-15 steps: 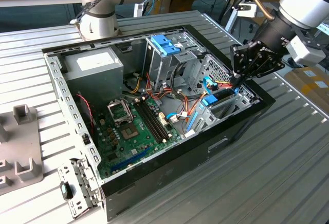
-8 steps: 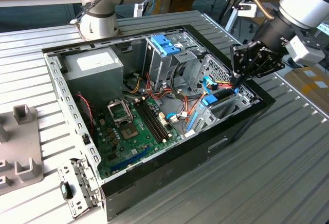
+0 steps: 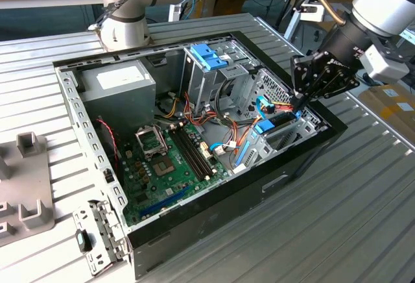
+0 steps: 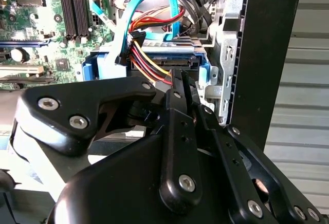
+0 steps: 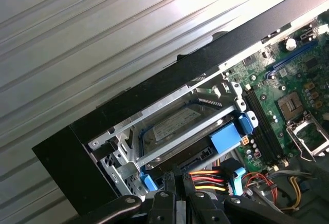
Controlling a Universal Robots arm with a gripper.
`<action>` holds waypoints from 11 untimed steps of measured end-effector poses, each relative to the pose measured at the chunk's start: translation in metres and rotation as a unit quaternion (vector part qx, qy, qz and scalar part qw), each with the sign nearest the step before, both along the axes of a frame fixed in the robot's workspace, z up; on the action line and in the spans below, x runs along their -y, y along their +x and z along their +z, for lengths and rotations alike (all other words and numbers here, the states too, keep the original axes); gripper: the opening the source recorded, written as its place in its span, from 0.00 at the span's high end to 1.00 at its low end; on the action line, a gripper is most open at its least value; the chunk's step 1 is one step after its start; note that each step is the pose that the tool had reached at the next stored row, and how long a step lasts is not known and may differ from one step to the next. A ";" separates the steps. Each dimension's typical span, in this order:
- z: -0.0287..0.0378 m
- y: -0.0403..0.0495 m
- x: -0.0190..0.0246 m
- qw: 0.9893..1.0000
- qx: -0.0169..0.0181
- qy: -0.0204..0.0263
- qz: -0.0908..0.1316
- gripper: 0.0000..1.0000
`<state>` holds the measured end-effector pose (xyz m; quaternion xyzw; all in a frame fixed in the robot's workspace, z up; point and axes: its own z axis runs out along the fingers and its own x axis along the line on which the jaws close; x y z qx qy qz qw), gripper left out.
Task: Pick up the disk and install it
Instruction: 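Insert the first disk wire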
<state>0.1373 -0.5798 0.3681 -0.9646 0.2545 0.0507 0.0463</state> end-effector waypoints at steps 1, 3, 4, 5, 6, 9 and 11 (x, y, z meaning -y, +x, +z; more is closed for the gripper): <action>0.0000 0.0000 0.0000 1.000 0.000 0.000 -0.002 0.83; 0.0000 0.0000 0.0000 1.000 0.000 0.000 -0.003 0.83; 0.0000 0.0000 0.0000 1.000 0.000 0.000 -0.005 0.83; 0.0000 0.0000 0.0000 1.000 0.000 0.000 -0.006 0.83; 0.0000 0.0000 0.0000 1.000 0.000 0.000 -0.007 0.83; 0.0000 0.0000 0.0000 1.000 0.000 0.000 -0.011 0.83; 0.0000 0.0000 0.0000 1.000 0.000 0.000 -0.013 0.83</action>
